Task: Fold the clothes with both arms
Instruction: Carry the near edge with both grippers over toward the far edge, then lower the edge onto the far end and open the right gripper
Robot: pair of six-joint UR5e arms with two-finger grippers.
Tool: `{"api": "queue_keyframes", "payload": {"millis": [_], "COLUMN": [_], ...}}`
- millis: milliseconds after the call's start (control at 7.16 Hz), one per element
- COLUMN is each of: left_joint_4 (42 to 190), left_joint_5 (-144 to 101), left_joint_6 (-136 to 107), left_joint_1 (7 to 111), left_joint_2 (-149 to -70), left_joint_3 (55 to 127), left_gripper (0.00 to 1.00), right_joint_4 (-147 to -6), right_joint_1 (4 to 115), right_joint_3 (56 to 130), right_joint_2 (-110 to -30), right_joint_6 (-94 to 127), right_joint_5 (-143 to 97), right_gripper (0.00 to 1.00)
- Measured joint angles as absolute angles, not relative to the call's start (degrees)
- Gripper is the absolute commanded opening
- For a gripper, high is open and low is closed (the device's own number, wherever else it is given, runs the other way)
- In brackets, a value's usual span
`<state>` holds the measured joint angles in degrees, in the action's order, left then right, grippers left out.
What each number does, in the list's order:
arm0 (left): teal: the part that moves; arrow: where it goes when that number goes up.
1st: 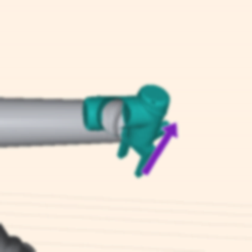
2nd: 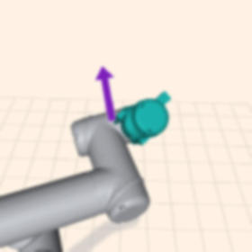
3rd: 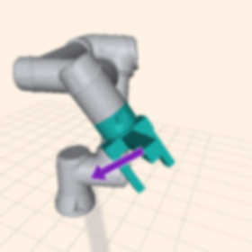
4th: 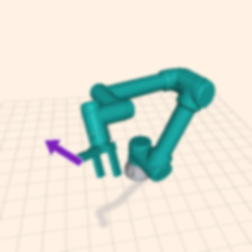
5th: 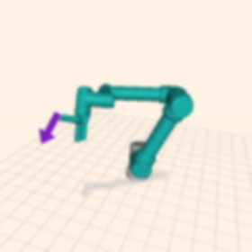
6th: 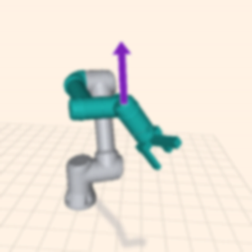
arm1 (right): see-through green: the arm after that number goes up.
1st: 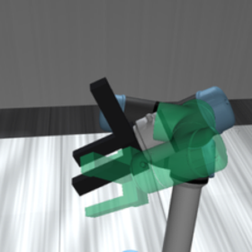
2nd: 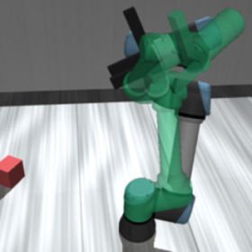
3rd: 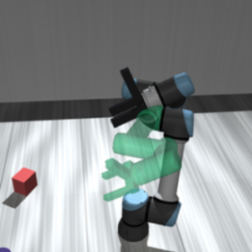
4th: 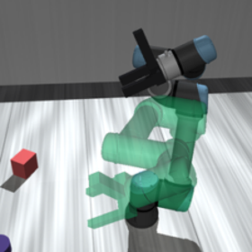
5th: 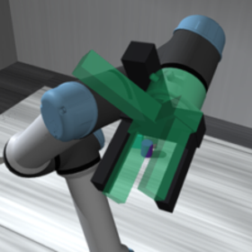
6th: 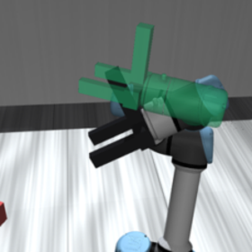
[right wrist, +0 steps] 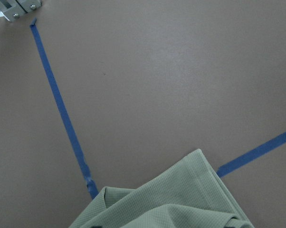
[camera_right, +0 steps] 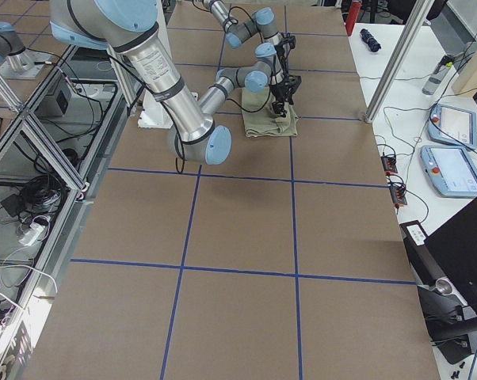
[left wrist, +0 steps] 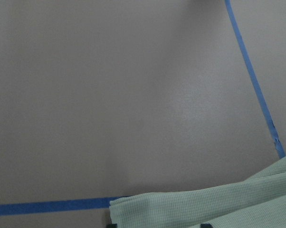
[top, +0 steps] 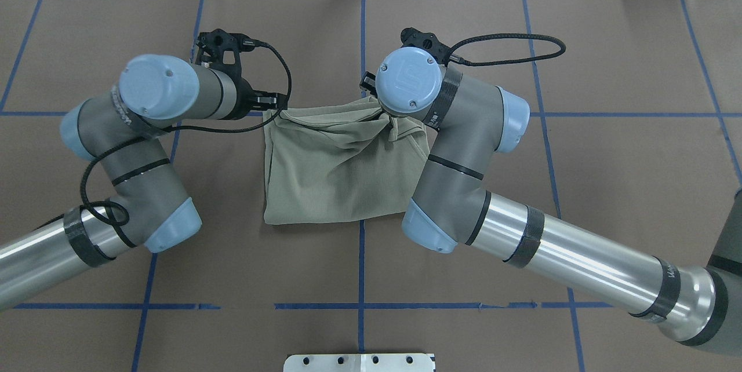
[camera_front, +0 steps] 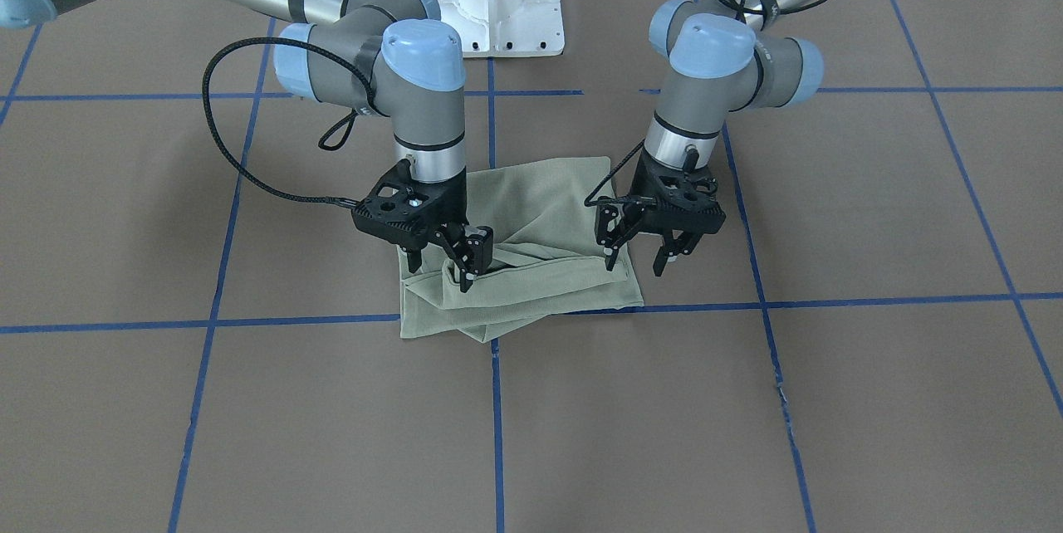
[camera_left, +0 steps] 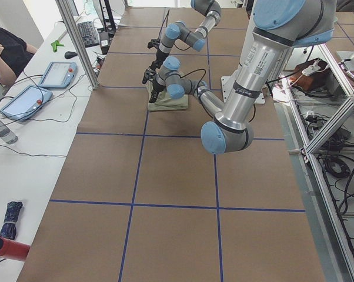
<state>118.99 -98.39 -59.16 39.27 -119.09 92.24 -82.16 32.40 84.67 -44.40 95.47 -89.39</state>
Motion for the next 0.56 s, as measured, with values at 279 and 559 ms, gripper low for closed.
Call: {"api": "queue_keyframes", "payload": {"millis": [279,559], "left_joint_4": [121.0,121.4], "left_joint_5": [-101.9,-102.3], "left_joint_6": [-54.8,-54.5], "left_joint_1": [41.6,41.8], "left_joint_2": [-117.9,-117.6], "left_joint_3": [92.3,92.2], "left_gripper": [1.00,1.00], "right_joint_4": [-82.2,-82.3], "right_joint_1": [29.6,24.4], "right_joint_3": [85.8,85.8], "right_joint_2": [-44.4,-44.8], "right_joint_6": [95.0,94.5], "right_joint_5": [-89.2,-86.4], "right_gripper": [1.00,1.00]}}
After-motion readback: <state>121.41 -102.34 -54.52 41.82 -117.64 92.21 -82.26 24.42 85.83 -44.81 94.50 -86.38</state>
